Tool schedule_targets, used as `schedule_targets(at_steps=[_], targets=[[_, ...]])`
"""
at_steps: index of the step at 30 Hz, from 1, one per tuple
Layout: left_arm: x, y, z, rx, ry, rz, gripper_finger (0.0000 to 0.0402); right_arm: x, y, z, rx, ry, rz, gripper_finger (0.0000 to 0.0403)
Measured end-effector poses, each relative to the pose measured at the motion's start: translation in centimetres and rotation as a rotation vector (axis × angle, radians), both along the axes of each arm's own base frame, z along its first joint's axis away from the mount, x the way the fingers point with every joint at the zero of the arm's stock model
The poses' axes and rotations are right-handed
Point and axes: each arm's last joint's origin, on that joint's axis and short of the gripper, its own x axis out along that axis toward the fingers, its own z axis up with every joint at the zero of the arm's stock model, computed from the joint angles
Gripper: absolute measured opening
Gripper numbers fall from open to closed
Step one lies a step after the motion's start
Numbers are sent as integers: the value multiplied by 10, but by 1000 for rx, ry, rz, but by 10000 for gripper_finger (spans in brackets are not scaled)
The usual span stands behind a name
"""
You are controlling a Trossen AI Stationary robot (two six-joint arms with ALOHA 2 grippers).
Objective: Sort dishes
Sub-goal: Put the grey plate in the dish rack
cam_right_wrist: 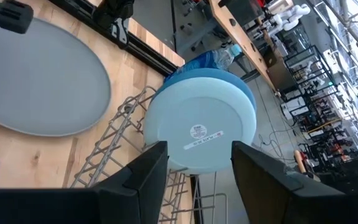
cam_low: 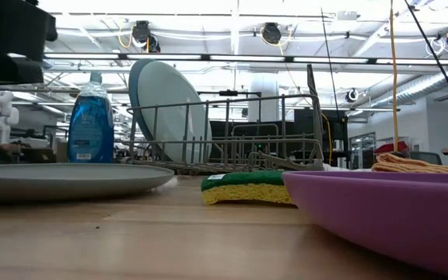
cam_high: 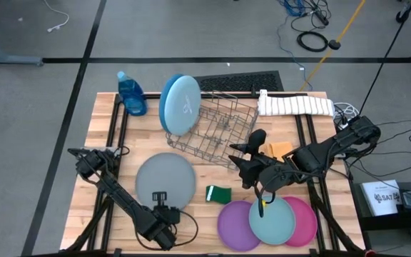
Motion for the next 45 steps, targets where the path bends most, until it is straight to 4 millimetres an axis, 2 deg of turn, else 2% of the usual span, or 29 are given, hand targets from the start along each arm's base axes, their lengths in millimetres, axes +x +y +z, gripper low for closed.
schedule_targets(at_steps=[4,7,13,19,22,26,31,34,37,41,45], targets=[[1,2,8,-44,2,10,4,2,1,-2,-13,13,4,171],[0,4,29,-103,-1,20,2,3,1,-3,-16,18,6,171],[-8,15,107,-254,-190,26,0,3,1,-3,-17,18,7,171],[-34,42,182,-387,-417,29,0,3,1,-3,-18,17,5,171],[-50,57,212,-446,-520,30,0,3,1,-3,-18,17,5,171],[-69,76,256,-513,-745,-22,0,3,1,-3,-19,17,5,171],[-85,98,297,-455,-1035,-135,0,3,1,-3,-21,19,5,171],[-90,111,313,-340,-1188,-157,0,3,1,-3,-21,18,5,171],[-86,121,321,-207,-1270,-129,0,3,1,-3,-22,19,5,171],[-72,133,323,-119,-1338,-79,0,3,1,-3,-25,19,2,171],[-54,149,314,-20,-1335,-55,0,3,1,-1,-52,0,-22,171]])
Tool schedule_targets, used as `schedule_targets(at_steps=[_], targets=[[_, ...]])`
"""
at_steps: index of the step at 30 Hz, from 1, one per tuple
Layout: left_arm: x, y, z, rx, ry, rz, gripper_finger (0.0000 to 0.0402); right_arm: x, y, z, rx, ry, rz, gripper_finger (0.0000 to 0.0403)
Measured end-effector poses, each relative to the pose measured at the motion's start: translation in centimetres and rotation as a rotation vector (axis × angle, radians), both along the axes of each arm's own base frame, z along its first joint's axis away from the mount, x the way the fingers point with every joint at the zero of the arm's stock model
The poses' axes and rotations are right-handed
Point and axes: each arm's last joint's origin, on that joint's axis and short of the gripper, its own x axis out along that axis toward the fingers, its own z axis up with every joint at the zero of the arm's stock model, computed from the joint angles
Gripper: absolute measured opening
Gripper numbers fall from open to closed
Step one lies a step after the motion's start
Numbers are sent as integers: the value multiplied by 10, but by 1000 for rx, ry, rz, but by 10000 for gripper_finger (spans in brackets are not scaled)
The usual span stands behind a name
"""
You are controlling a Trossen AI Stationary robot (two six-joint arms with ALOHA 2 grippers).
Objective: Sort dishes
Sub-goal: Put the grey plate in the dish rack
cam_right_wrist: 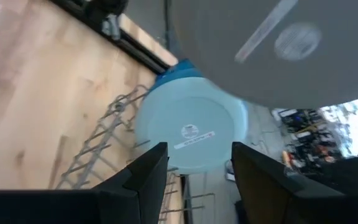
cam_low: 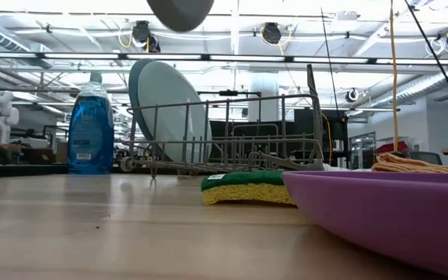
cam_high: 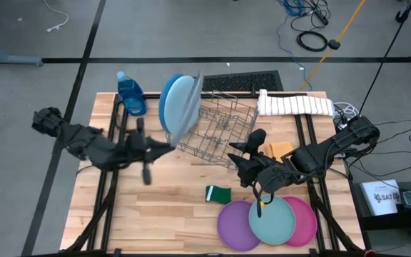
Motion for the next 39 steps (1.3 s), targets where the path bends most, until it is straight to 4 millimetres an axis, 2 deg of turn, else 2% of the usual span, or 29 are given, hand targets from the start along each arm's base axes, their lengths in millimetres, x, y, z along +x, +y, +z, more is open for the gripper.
schedule_targets(at_steps=[5,10,15,23,31,39], targets=[[23,27,-13,-36,-47,20,0,1,0,4,-13,-28,-9,171],[42,56,-44,-123,-35,30,0,1,0,4,-13,-28,-6,171],[51,85,-75,-243,-49,43,0,1,0,3,-15,-18,-2,171],[53,122,-104,-373,-85,77,0,1,0,2,-18,-12,-2,171],[48,146,-128,-498,-55,72,0,1,0,2,-17,-9,1,171],[41,165,-142,-549,-40,103,0,1,0,2,-17,-9,1,171]])
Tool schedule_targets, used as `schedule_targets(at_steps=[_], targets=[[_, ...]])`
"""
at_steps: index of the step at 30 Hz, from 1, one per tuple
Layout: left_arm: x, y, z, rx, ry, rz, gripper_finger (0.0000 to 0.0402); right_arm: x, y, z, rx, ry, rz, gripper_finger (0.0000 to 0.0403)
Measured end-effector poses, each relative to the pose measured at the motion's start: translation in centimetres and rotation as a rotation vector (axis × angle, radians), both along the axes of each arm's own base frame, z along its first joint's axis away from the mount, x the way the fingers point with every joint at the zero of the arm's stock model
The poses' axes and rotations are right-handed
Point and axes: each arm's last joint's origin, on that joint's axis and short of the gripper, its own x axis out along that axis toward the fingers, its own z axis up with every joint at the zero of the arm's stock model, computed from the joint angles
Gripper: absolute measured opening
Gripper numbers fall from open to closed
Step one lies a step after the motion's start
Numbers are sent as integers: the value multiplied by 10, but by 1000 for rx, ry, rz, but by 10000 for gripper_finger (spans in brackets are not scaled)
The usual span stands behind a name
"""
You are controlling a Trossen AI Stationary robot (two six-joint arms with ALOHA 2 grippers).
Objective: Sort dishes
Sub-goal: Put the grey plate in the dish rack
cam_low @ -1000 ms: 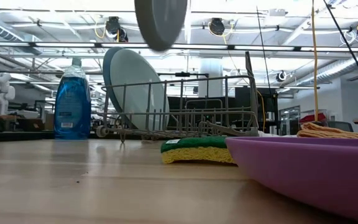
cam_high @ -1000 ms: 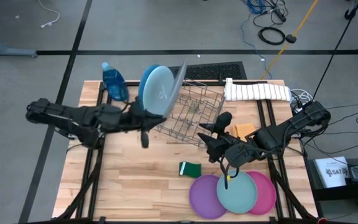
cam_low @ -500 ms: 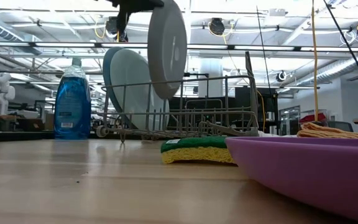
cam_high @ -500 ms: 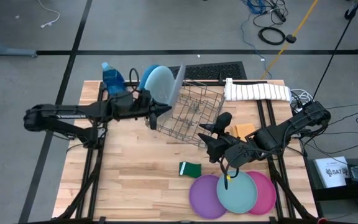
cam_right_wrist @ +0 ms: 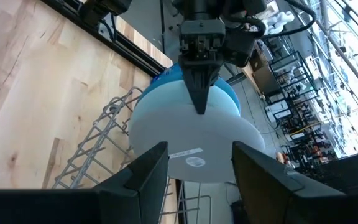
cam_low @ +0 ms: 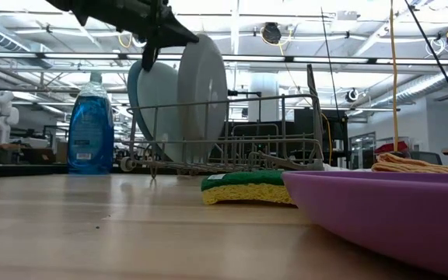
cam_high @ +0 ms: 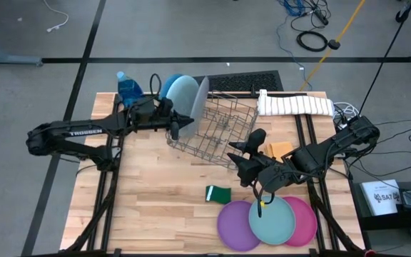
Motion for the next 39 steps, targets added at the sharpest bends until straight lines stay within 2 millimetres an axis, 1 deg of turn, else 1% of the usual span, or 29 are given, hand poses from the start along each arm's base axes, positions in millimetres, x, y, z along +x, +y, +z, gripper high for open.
schedule_targets(at_steps=[9,15,21,25,30,36,39], targets=[[-1,6,-5,-39,11,-9,0,0,0,0,0,0,0,171],[7,7,-15,-78,45,-92,0,0,0,0,0,-1,0,171],[14,11,-22,-98,45,-92,0,0,0,0,1,-1,0,171],[14,13,-21,-93,33,-86,0,0,0,0,1,-1,-1,171],[9,18,-17,-91,18,-65,0,0,0,0,1,1,-1,171],[6,20,-14,-90,4,-45,10,1,2,-2,45,35,85,171],[7,20,-13,-84,-3,-33,11,1,2,-2,46,37,86,171]])
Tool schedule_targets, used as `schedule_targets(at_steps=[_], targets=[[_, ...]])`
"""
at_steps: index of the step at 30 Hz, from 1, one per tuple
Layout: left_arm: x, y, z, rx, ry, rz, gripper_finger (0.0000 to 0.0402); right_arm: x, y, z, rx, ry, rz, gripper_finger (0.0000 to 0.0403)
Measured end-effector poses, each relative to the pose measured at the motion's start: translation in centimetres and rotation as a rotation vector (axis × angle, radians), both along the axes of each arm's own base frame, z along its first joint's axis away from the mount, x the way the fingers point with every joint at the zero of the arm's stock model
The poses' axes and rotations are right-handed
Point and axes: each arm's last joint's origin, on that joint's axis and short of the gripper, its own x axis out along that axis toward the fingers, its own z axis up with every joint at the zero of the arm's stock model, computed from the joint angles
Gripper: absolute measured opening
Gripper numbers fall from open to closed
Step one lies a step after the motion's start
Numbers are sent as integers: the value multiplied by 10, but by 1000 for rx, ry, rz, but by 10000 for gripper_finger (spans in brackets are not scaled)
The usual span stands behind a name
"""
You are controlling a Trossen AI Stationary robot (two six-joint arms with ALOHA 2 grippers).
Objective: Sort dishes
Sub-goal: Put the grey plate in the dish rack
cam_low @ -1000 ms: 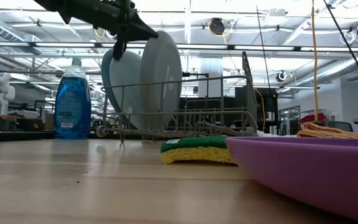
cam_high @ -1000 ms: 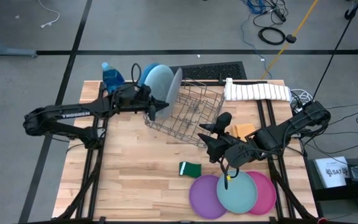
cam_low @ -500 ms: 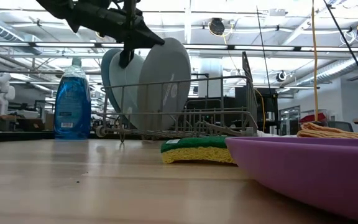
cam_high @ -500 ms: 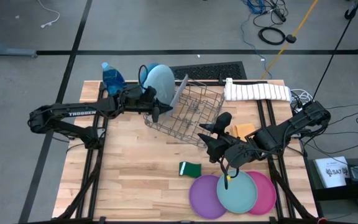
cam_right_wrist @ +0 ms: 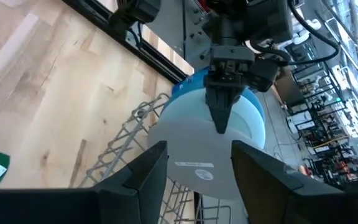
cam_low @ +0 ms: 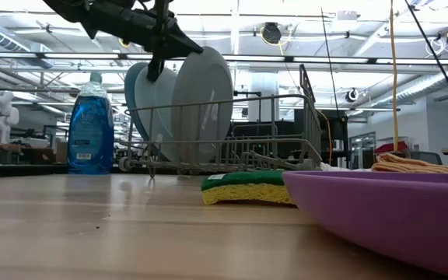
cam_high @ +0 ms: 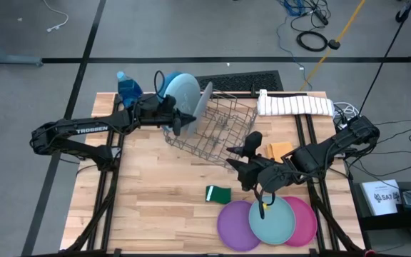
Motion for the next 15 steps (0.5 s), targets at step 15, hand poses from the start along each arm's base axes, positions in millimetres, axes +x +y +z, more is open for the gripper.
schedule_targets(at_steps=[15], targets=[[1,2,5,28,-40,57,13,66,-55,-41,91,20,-167,171]])
